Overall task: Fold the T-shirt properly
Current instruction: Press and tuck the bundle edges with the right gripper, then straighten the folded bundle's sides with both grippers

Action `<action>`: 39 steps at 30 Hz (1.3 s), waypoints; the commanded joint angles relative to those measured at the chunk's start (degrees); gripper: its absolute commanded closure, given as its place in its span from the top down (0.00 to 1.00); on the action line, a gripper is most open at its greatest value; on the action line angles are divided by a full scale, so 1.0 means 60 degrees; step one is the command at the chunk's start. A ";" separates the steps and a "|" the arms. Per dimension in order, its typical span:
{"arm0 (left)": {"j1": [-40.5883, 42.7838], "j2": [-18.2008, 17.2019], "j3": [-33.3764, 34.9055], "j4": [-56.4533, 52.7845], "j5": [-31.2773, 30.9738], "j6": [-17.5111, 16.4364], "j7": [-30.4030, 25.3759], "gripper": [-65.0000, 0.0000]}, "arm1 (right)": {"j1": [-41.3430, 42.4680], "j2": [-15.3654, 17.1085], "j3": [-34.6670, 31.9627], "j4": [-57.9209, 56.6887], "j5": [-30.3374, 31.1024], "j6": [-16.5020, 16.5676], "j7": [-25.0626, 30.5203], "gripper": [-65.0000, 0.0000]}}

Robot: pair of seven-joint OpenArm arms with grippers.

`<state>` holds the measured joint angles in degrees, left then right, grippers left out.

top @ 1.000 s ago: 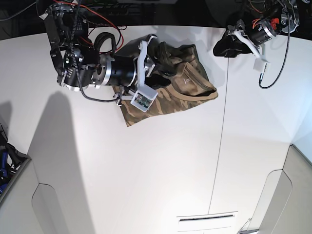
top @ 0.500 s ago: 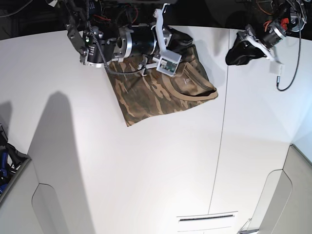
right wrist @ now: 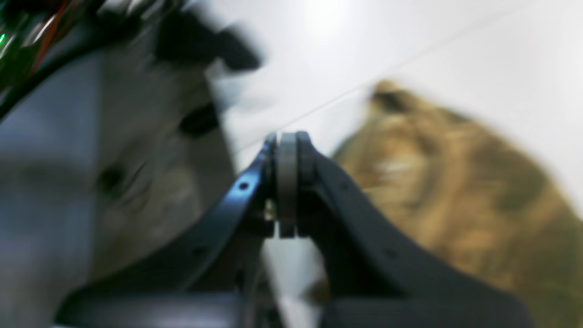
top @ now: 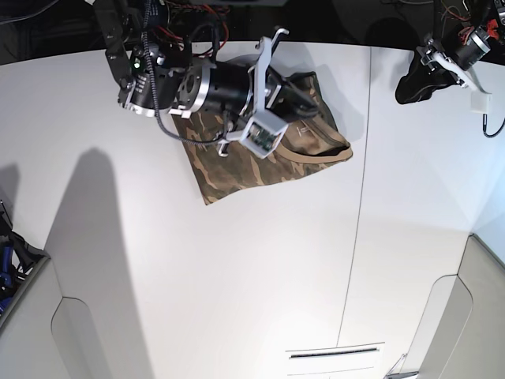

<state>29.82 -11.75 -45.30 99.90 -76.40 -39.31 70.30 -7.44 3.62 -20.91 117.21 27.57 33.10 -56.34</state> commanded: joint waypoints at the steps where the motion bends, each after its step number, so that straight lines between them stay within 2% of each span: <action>1: 0.0062 -0.0106 -0.0062 0.0127 -0.0361 -0.0115 -0.0102 0.51 | 0.0076 -0.0142 0.0313 0.0106 0.0007 0.0018 0.0280 0.00; 6: 0.0058 -0.0109 -0.0062 0.0127 -0.0379 -0.0115 -0.0106 0.51 | 0.0069 -0.0175 0.1373 -0.0535 -0.0204 0.0022 0.0408 0.00; 10: 0.0055 -0.0106 -0.0062 0.0124 -0.0459 -0.0115 -0.0109 0.51 | 0.0066 -0.0011 0.1279 -0.1603 0.0266 0.0022 0.0331 0.00; 13: 0.0051 -0.0109 -0.0062 0.0124 -0.0579 -0.0115 -0.0106 0.51 | 0.0066 0.0062 0.0765 -0.2160 0.1056 0.0127 0.0069 0.00; 17: 0.0055 -0.0106 -0.0062 0.0124 -0.0583 -0.0115 -0.0106 0.51 | 0.0073 0.0055 -0.0401 -0.2200 0.1413 0.0178 -0.0073 0.00; 21: 0.0044 -0.0113 -0.0062 0.0124 -0.0586 -0.0115 -0.0109 0.51 | 0.0171 0.0055 -0.1515 -0.2193 0.1421 0.0208 -0.0080 0.00; 24: -0.0025 -0.0124 -0.0062 0.0138 -0.0634 -0.0115 -0.0102 0.50 | 0.0503 0.0011 -0.1759 -0.2193 0.1206 0.0197 -0.0069 0.00; 25: -0.0022 -0.0142 -0.0062 0.0189 -0.0798 -0.0115 -0.0091 0.47 | 0.0659 -0.0022 -0.1719 -0.2193 0.1075 0.0193 -0.0044 0.00; 29: -0.0022 -0.0127 -0.0025 0.0922 -0.1433 -0.0115 0.0528 0.26 | 0.1319 -0.0189 -0.1100 -0.2193 0.0401 0.0018 0.0222 0.00; 33: -0.0022 -0.0127 0.0510 0.2127 -0.1433 -0.0115 0.1002 0.09 | 0.2098 -0.0240 0.0189 -0.2200 -0.0251 -0.0011 0.0732 0.00; 35: -0.0022 -0.0127 0.1118 0.2521 -0.1433 -0.0115 0.0958 0.04 | 0.2441 -0.0240 0.0900 -0.2218 -0.0386 -0.0102 0.0933 0.00; 37: -0.0022 -0.0127 0.1953 0.2670 -0.1304 -0.0115 0.0692 0.04 | 0.2750 -0.0240 0.1548 -0.2302 -0.0379 -0.0127 0.1013 0.00; 39: -0.0018 -0.0113 0.2911 0.2663 -0.0299 -0.0115 0.0102 0.04 | 0.3013 -0.0240 0.2040 -0.2543 -0.0379 -0.0127 0.1075 0.00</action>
<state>29.52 -12.05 -27.27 115.07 -76.38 -39.53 71.40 9.65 2.63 -8.54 101.19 24.51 32.14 -51.31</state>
